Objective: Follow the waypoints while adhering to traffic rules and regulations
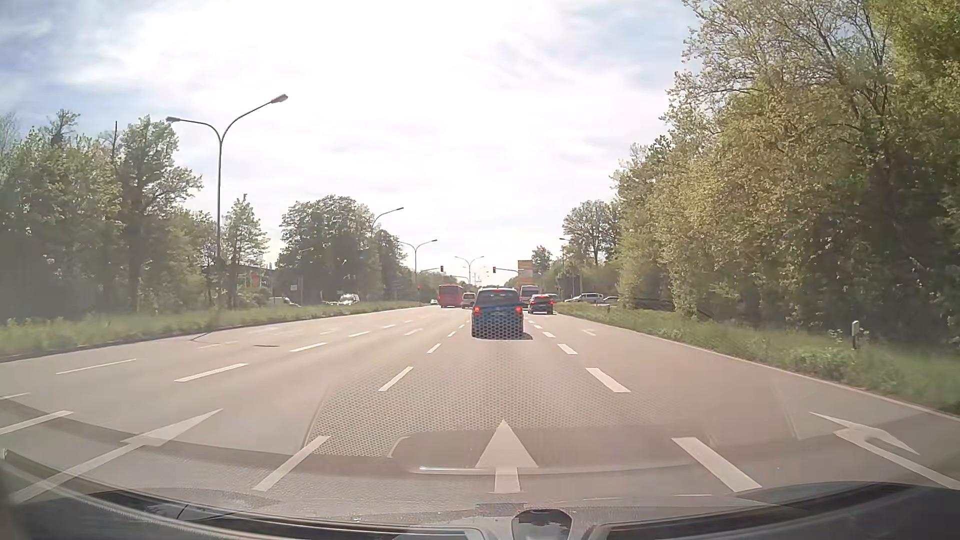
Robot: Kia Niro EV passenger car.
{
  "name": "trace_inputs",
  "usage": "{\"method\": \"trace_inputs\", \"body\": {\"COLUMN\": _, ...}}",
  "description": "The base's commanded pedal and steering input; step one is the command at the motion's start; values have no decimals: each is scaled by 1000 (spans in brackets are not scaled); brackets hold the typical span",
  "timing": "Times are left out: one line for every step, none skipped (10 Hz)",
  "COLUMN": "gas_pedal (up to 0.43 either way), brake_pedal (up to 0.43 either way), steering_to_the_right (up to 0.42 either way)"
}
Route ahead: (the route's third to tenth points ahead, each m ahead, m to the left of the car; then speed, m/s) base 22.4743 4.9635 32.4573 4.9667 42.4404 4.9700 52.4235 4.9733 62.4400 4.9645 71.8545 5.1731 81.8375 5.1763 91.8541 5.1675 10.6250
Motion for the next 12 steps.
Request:
{"method": "trace_inputs", "body": {"gas_pedal": 0, "brake_pedal": 171, "steering_to_the_right": -1}}
{"method": "trace_inputs", "body": {"gas_pedal": 0, "brake_pedal": 171, "steering_to_the_right": -1}}
{"method": "trace_inputs", "body": {"gas_pedal": 0, "brake_pedal": 177, "steering_to_the_right": 0}}
{"method": "trace_inputs", "body": {"gas_pedal": 0, "brake_pedal": 177, "steering_to_the_right": 0}}
{"method": "trace_inputs", "body": {"gas_pedal": 0, "brake_pedal": 177, "steering_to_the_right": 0}}
{"method": "trace_inputs", "body": {"gas_pedal": 0, "brake_pedal": 165, "steering_to_the_right": 0}}
{"method": "trace_inputs", "body": {"gas_pedal": 0, "brake_pedal": 152, "steering_to_the_right": -1}}
{"method": "trace_inputs", "body": {"gas_pedal": 0, "brake_pedal": 152, "steering_to_the_right": 0}}
{"method": "trace_inputs", "body": {"gas_pedal": 0, "brake_pedal": 152, "steering_to_the_right": 0}}
{"method": "trace_inputs", "body": {"gas_pedal": 0, "brake_pedal": 152, "steering_to_the_right": -1}}
{"method": "trace_inputs", "body": {"gas_pedal": 0, "brake_pedal": 152, "steering_to_the_right": 0}}
{"method": "trace_inputs", "body": {"gas_pedal": 0, "brake_pedal": 152, "steering_to_the_right": -1}}
